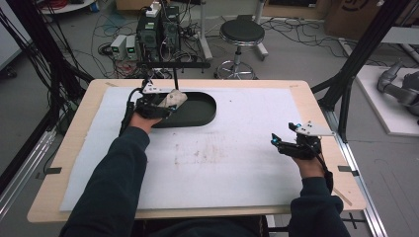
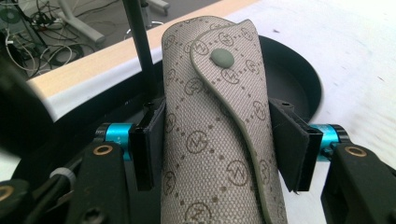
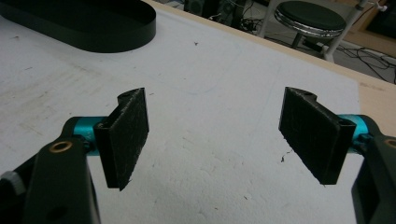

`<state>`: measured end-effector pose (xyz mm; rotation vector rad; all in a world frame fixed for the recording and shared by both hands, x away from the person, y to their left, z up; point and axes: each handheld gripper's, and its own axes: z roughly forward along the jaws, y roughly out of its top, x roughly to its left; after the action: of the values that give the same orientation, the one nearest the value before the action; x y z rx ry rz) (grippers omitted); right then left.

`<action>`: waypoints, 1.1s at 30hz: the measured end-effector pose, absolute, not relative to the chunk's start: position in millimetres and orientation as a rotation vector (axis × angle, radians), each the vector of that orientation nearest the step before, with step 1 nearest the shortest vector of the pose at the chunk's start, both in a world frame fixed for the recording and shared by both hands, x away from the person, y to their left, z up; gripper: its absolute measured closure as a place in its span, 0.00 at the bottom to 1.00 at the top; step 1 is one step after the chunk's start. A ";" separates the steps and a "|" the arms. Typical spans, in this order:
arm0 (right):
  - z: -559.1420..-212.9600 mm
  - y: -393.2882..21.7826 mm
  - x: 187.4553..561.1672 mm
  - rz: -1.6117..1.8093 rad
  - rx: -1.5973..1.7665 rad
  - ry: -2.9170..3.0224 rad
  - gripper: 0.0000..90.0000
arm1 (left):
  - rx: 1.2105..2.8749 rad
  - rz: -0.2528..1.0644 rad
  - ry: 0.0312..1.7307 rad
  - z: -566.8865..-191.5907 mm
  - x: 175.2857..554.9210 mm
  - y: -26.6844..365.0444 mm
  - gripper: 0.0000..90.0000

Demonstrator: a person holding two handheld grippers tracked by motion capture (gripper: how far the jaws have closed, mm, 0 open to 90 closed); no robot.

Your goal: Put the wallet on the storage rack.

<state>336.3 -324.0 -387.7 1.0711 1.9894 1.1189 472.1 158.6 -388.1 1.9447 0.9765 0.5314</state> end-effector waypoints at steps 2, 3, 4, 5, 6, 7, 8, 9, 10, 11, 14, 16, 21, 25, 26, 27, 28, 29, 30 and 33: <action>-387.9 -324.7 335.7 1.116 1.072 1.987 0.27 | 1.934 0.538 0.997 -394.2 477.6 155.3 0.46; -388.0 -325.0 335.4 1.114 1.070 1.989 0.27 | 1.937 0.535 1.008 -397.0 480.1 154.0 0.46; -388.0 -325.0 335.1 1.117 1.071 1.989 0.27 | 1.937 0.535 1.013 -399.8 482.4 152.9 0.46; -388.1 -325.0 334.9 1.119 1.074 1.987 0.27 | 1.936 0.544 1.021 -402.3 484.2 151.9 0.46; -388.2 -325.3 334.7 1.114 1.076 1.985 0.27 | 1.935 0.546 1.027 -404.0 485.6 151.5 0.46; -388.3 -325.8 334.7 1.112 1.074 1.986 0.27 | 1.939 0.554 1.034 -406.4 487.7 150.8 0.46; -388.6 -326.1 334.6 1.113 1.078 1.985 0.27 | 1.939 0.559 1.040 -408.0 489.4 150.4 0.46; -389.0 -326.7 334.7 1.113 1.078 1.985 0.27 | 1.940 0.560 1.045 -409.2 490.9 150.0 0.46; -389.1 -327.1 334.6 1.112 1.079 1.986 0.27 | 1.937 0.565 1.054 -410.4 492.2 149.5 0.46; -389.2 -327.3 334.3 1.113 1.084 1.985 0.27 | 1.934 0.562 1.061 -411.8 493.6 149.3 0.46; -389.4 -328.3 333.8 1.112 1.085 1.982 0.27 | 1.946 0.565 1.088 -417.8 497.0 146.6 0.45; -389.3 -328.9 333.4 1.113 1.089 1.981 0.27 | 1.958 0.562 1.098 -421.5 499.2 144.4 0.44; -389.8 -329.6 333.4 1.112 1.092 1.981 0.27 | 1.939 0.548 1.125 -422.6 500.1 145.4 0.39; -389.4 -329.4 333.0 1.114 1.089 1.980 0.27 | 1.920 0.540 1.129 -411.6 494.9 150.8 0.36; -389.4 -329.7 332.9 1.114 1.087 1.980 0.27 | 1.914 0.535 1.124 -407.4 492.3 152.2 0.36; -389.5 -329.9 332.8 1.113 1.086 1.981 0.27 | 1.899 0.525 1.124 -403.0 488.8 153.5 0.36; -389.7 -329.9 332.7 1.113 1.088 1.983 0.27 | 1.877 0.505 1.123 -398.7 484.5 154.9 0.36; -389.9 -330.1 332.6 1.112 1.086 1.985 0.27 | 1.853 0.479 1.105 -394.1 479.3 156.6 0.36; -390.1 -330.4 332.4 1.108 1.083 1.987 0.27 | 1.819 0.481 1.086 -389.2 472.1 157.6 0.36; -392.5 -331.5 332.7 1.105 1.084 1.998 0.27 | 1.747 0.475 1.030 -376.3 450.0 164.0 0.36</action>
<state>332.7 -331.5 -392.5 1.0835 1.9976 1.1046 450.0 164.0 -376.3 1.7470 1.0301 0.4746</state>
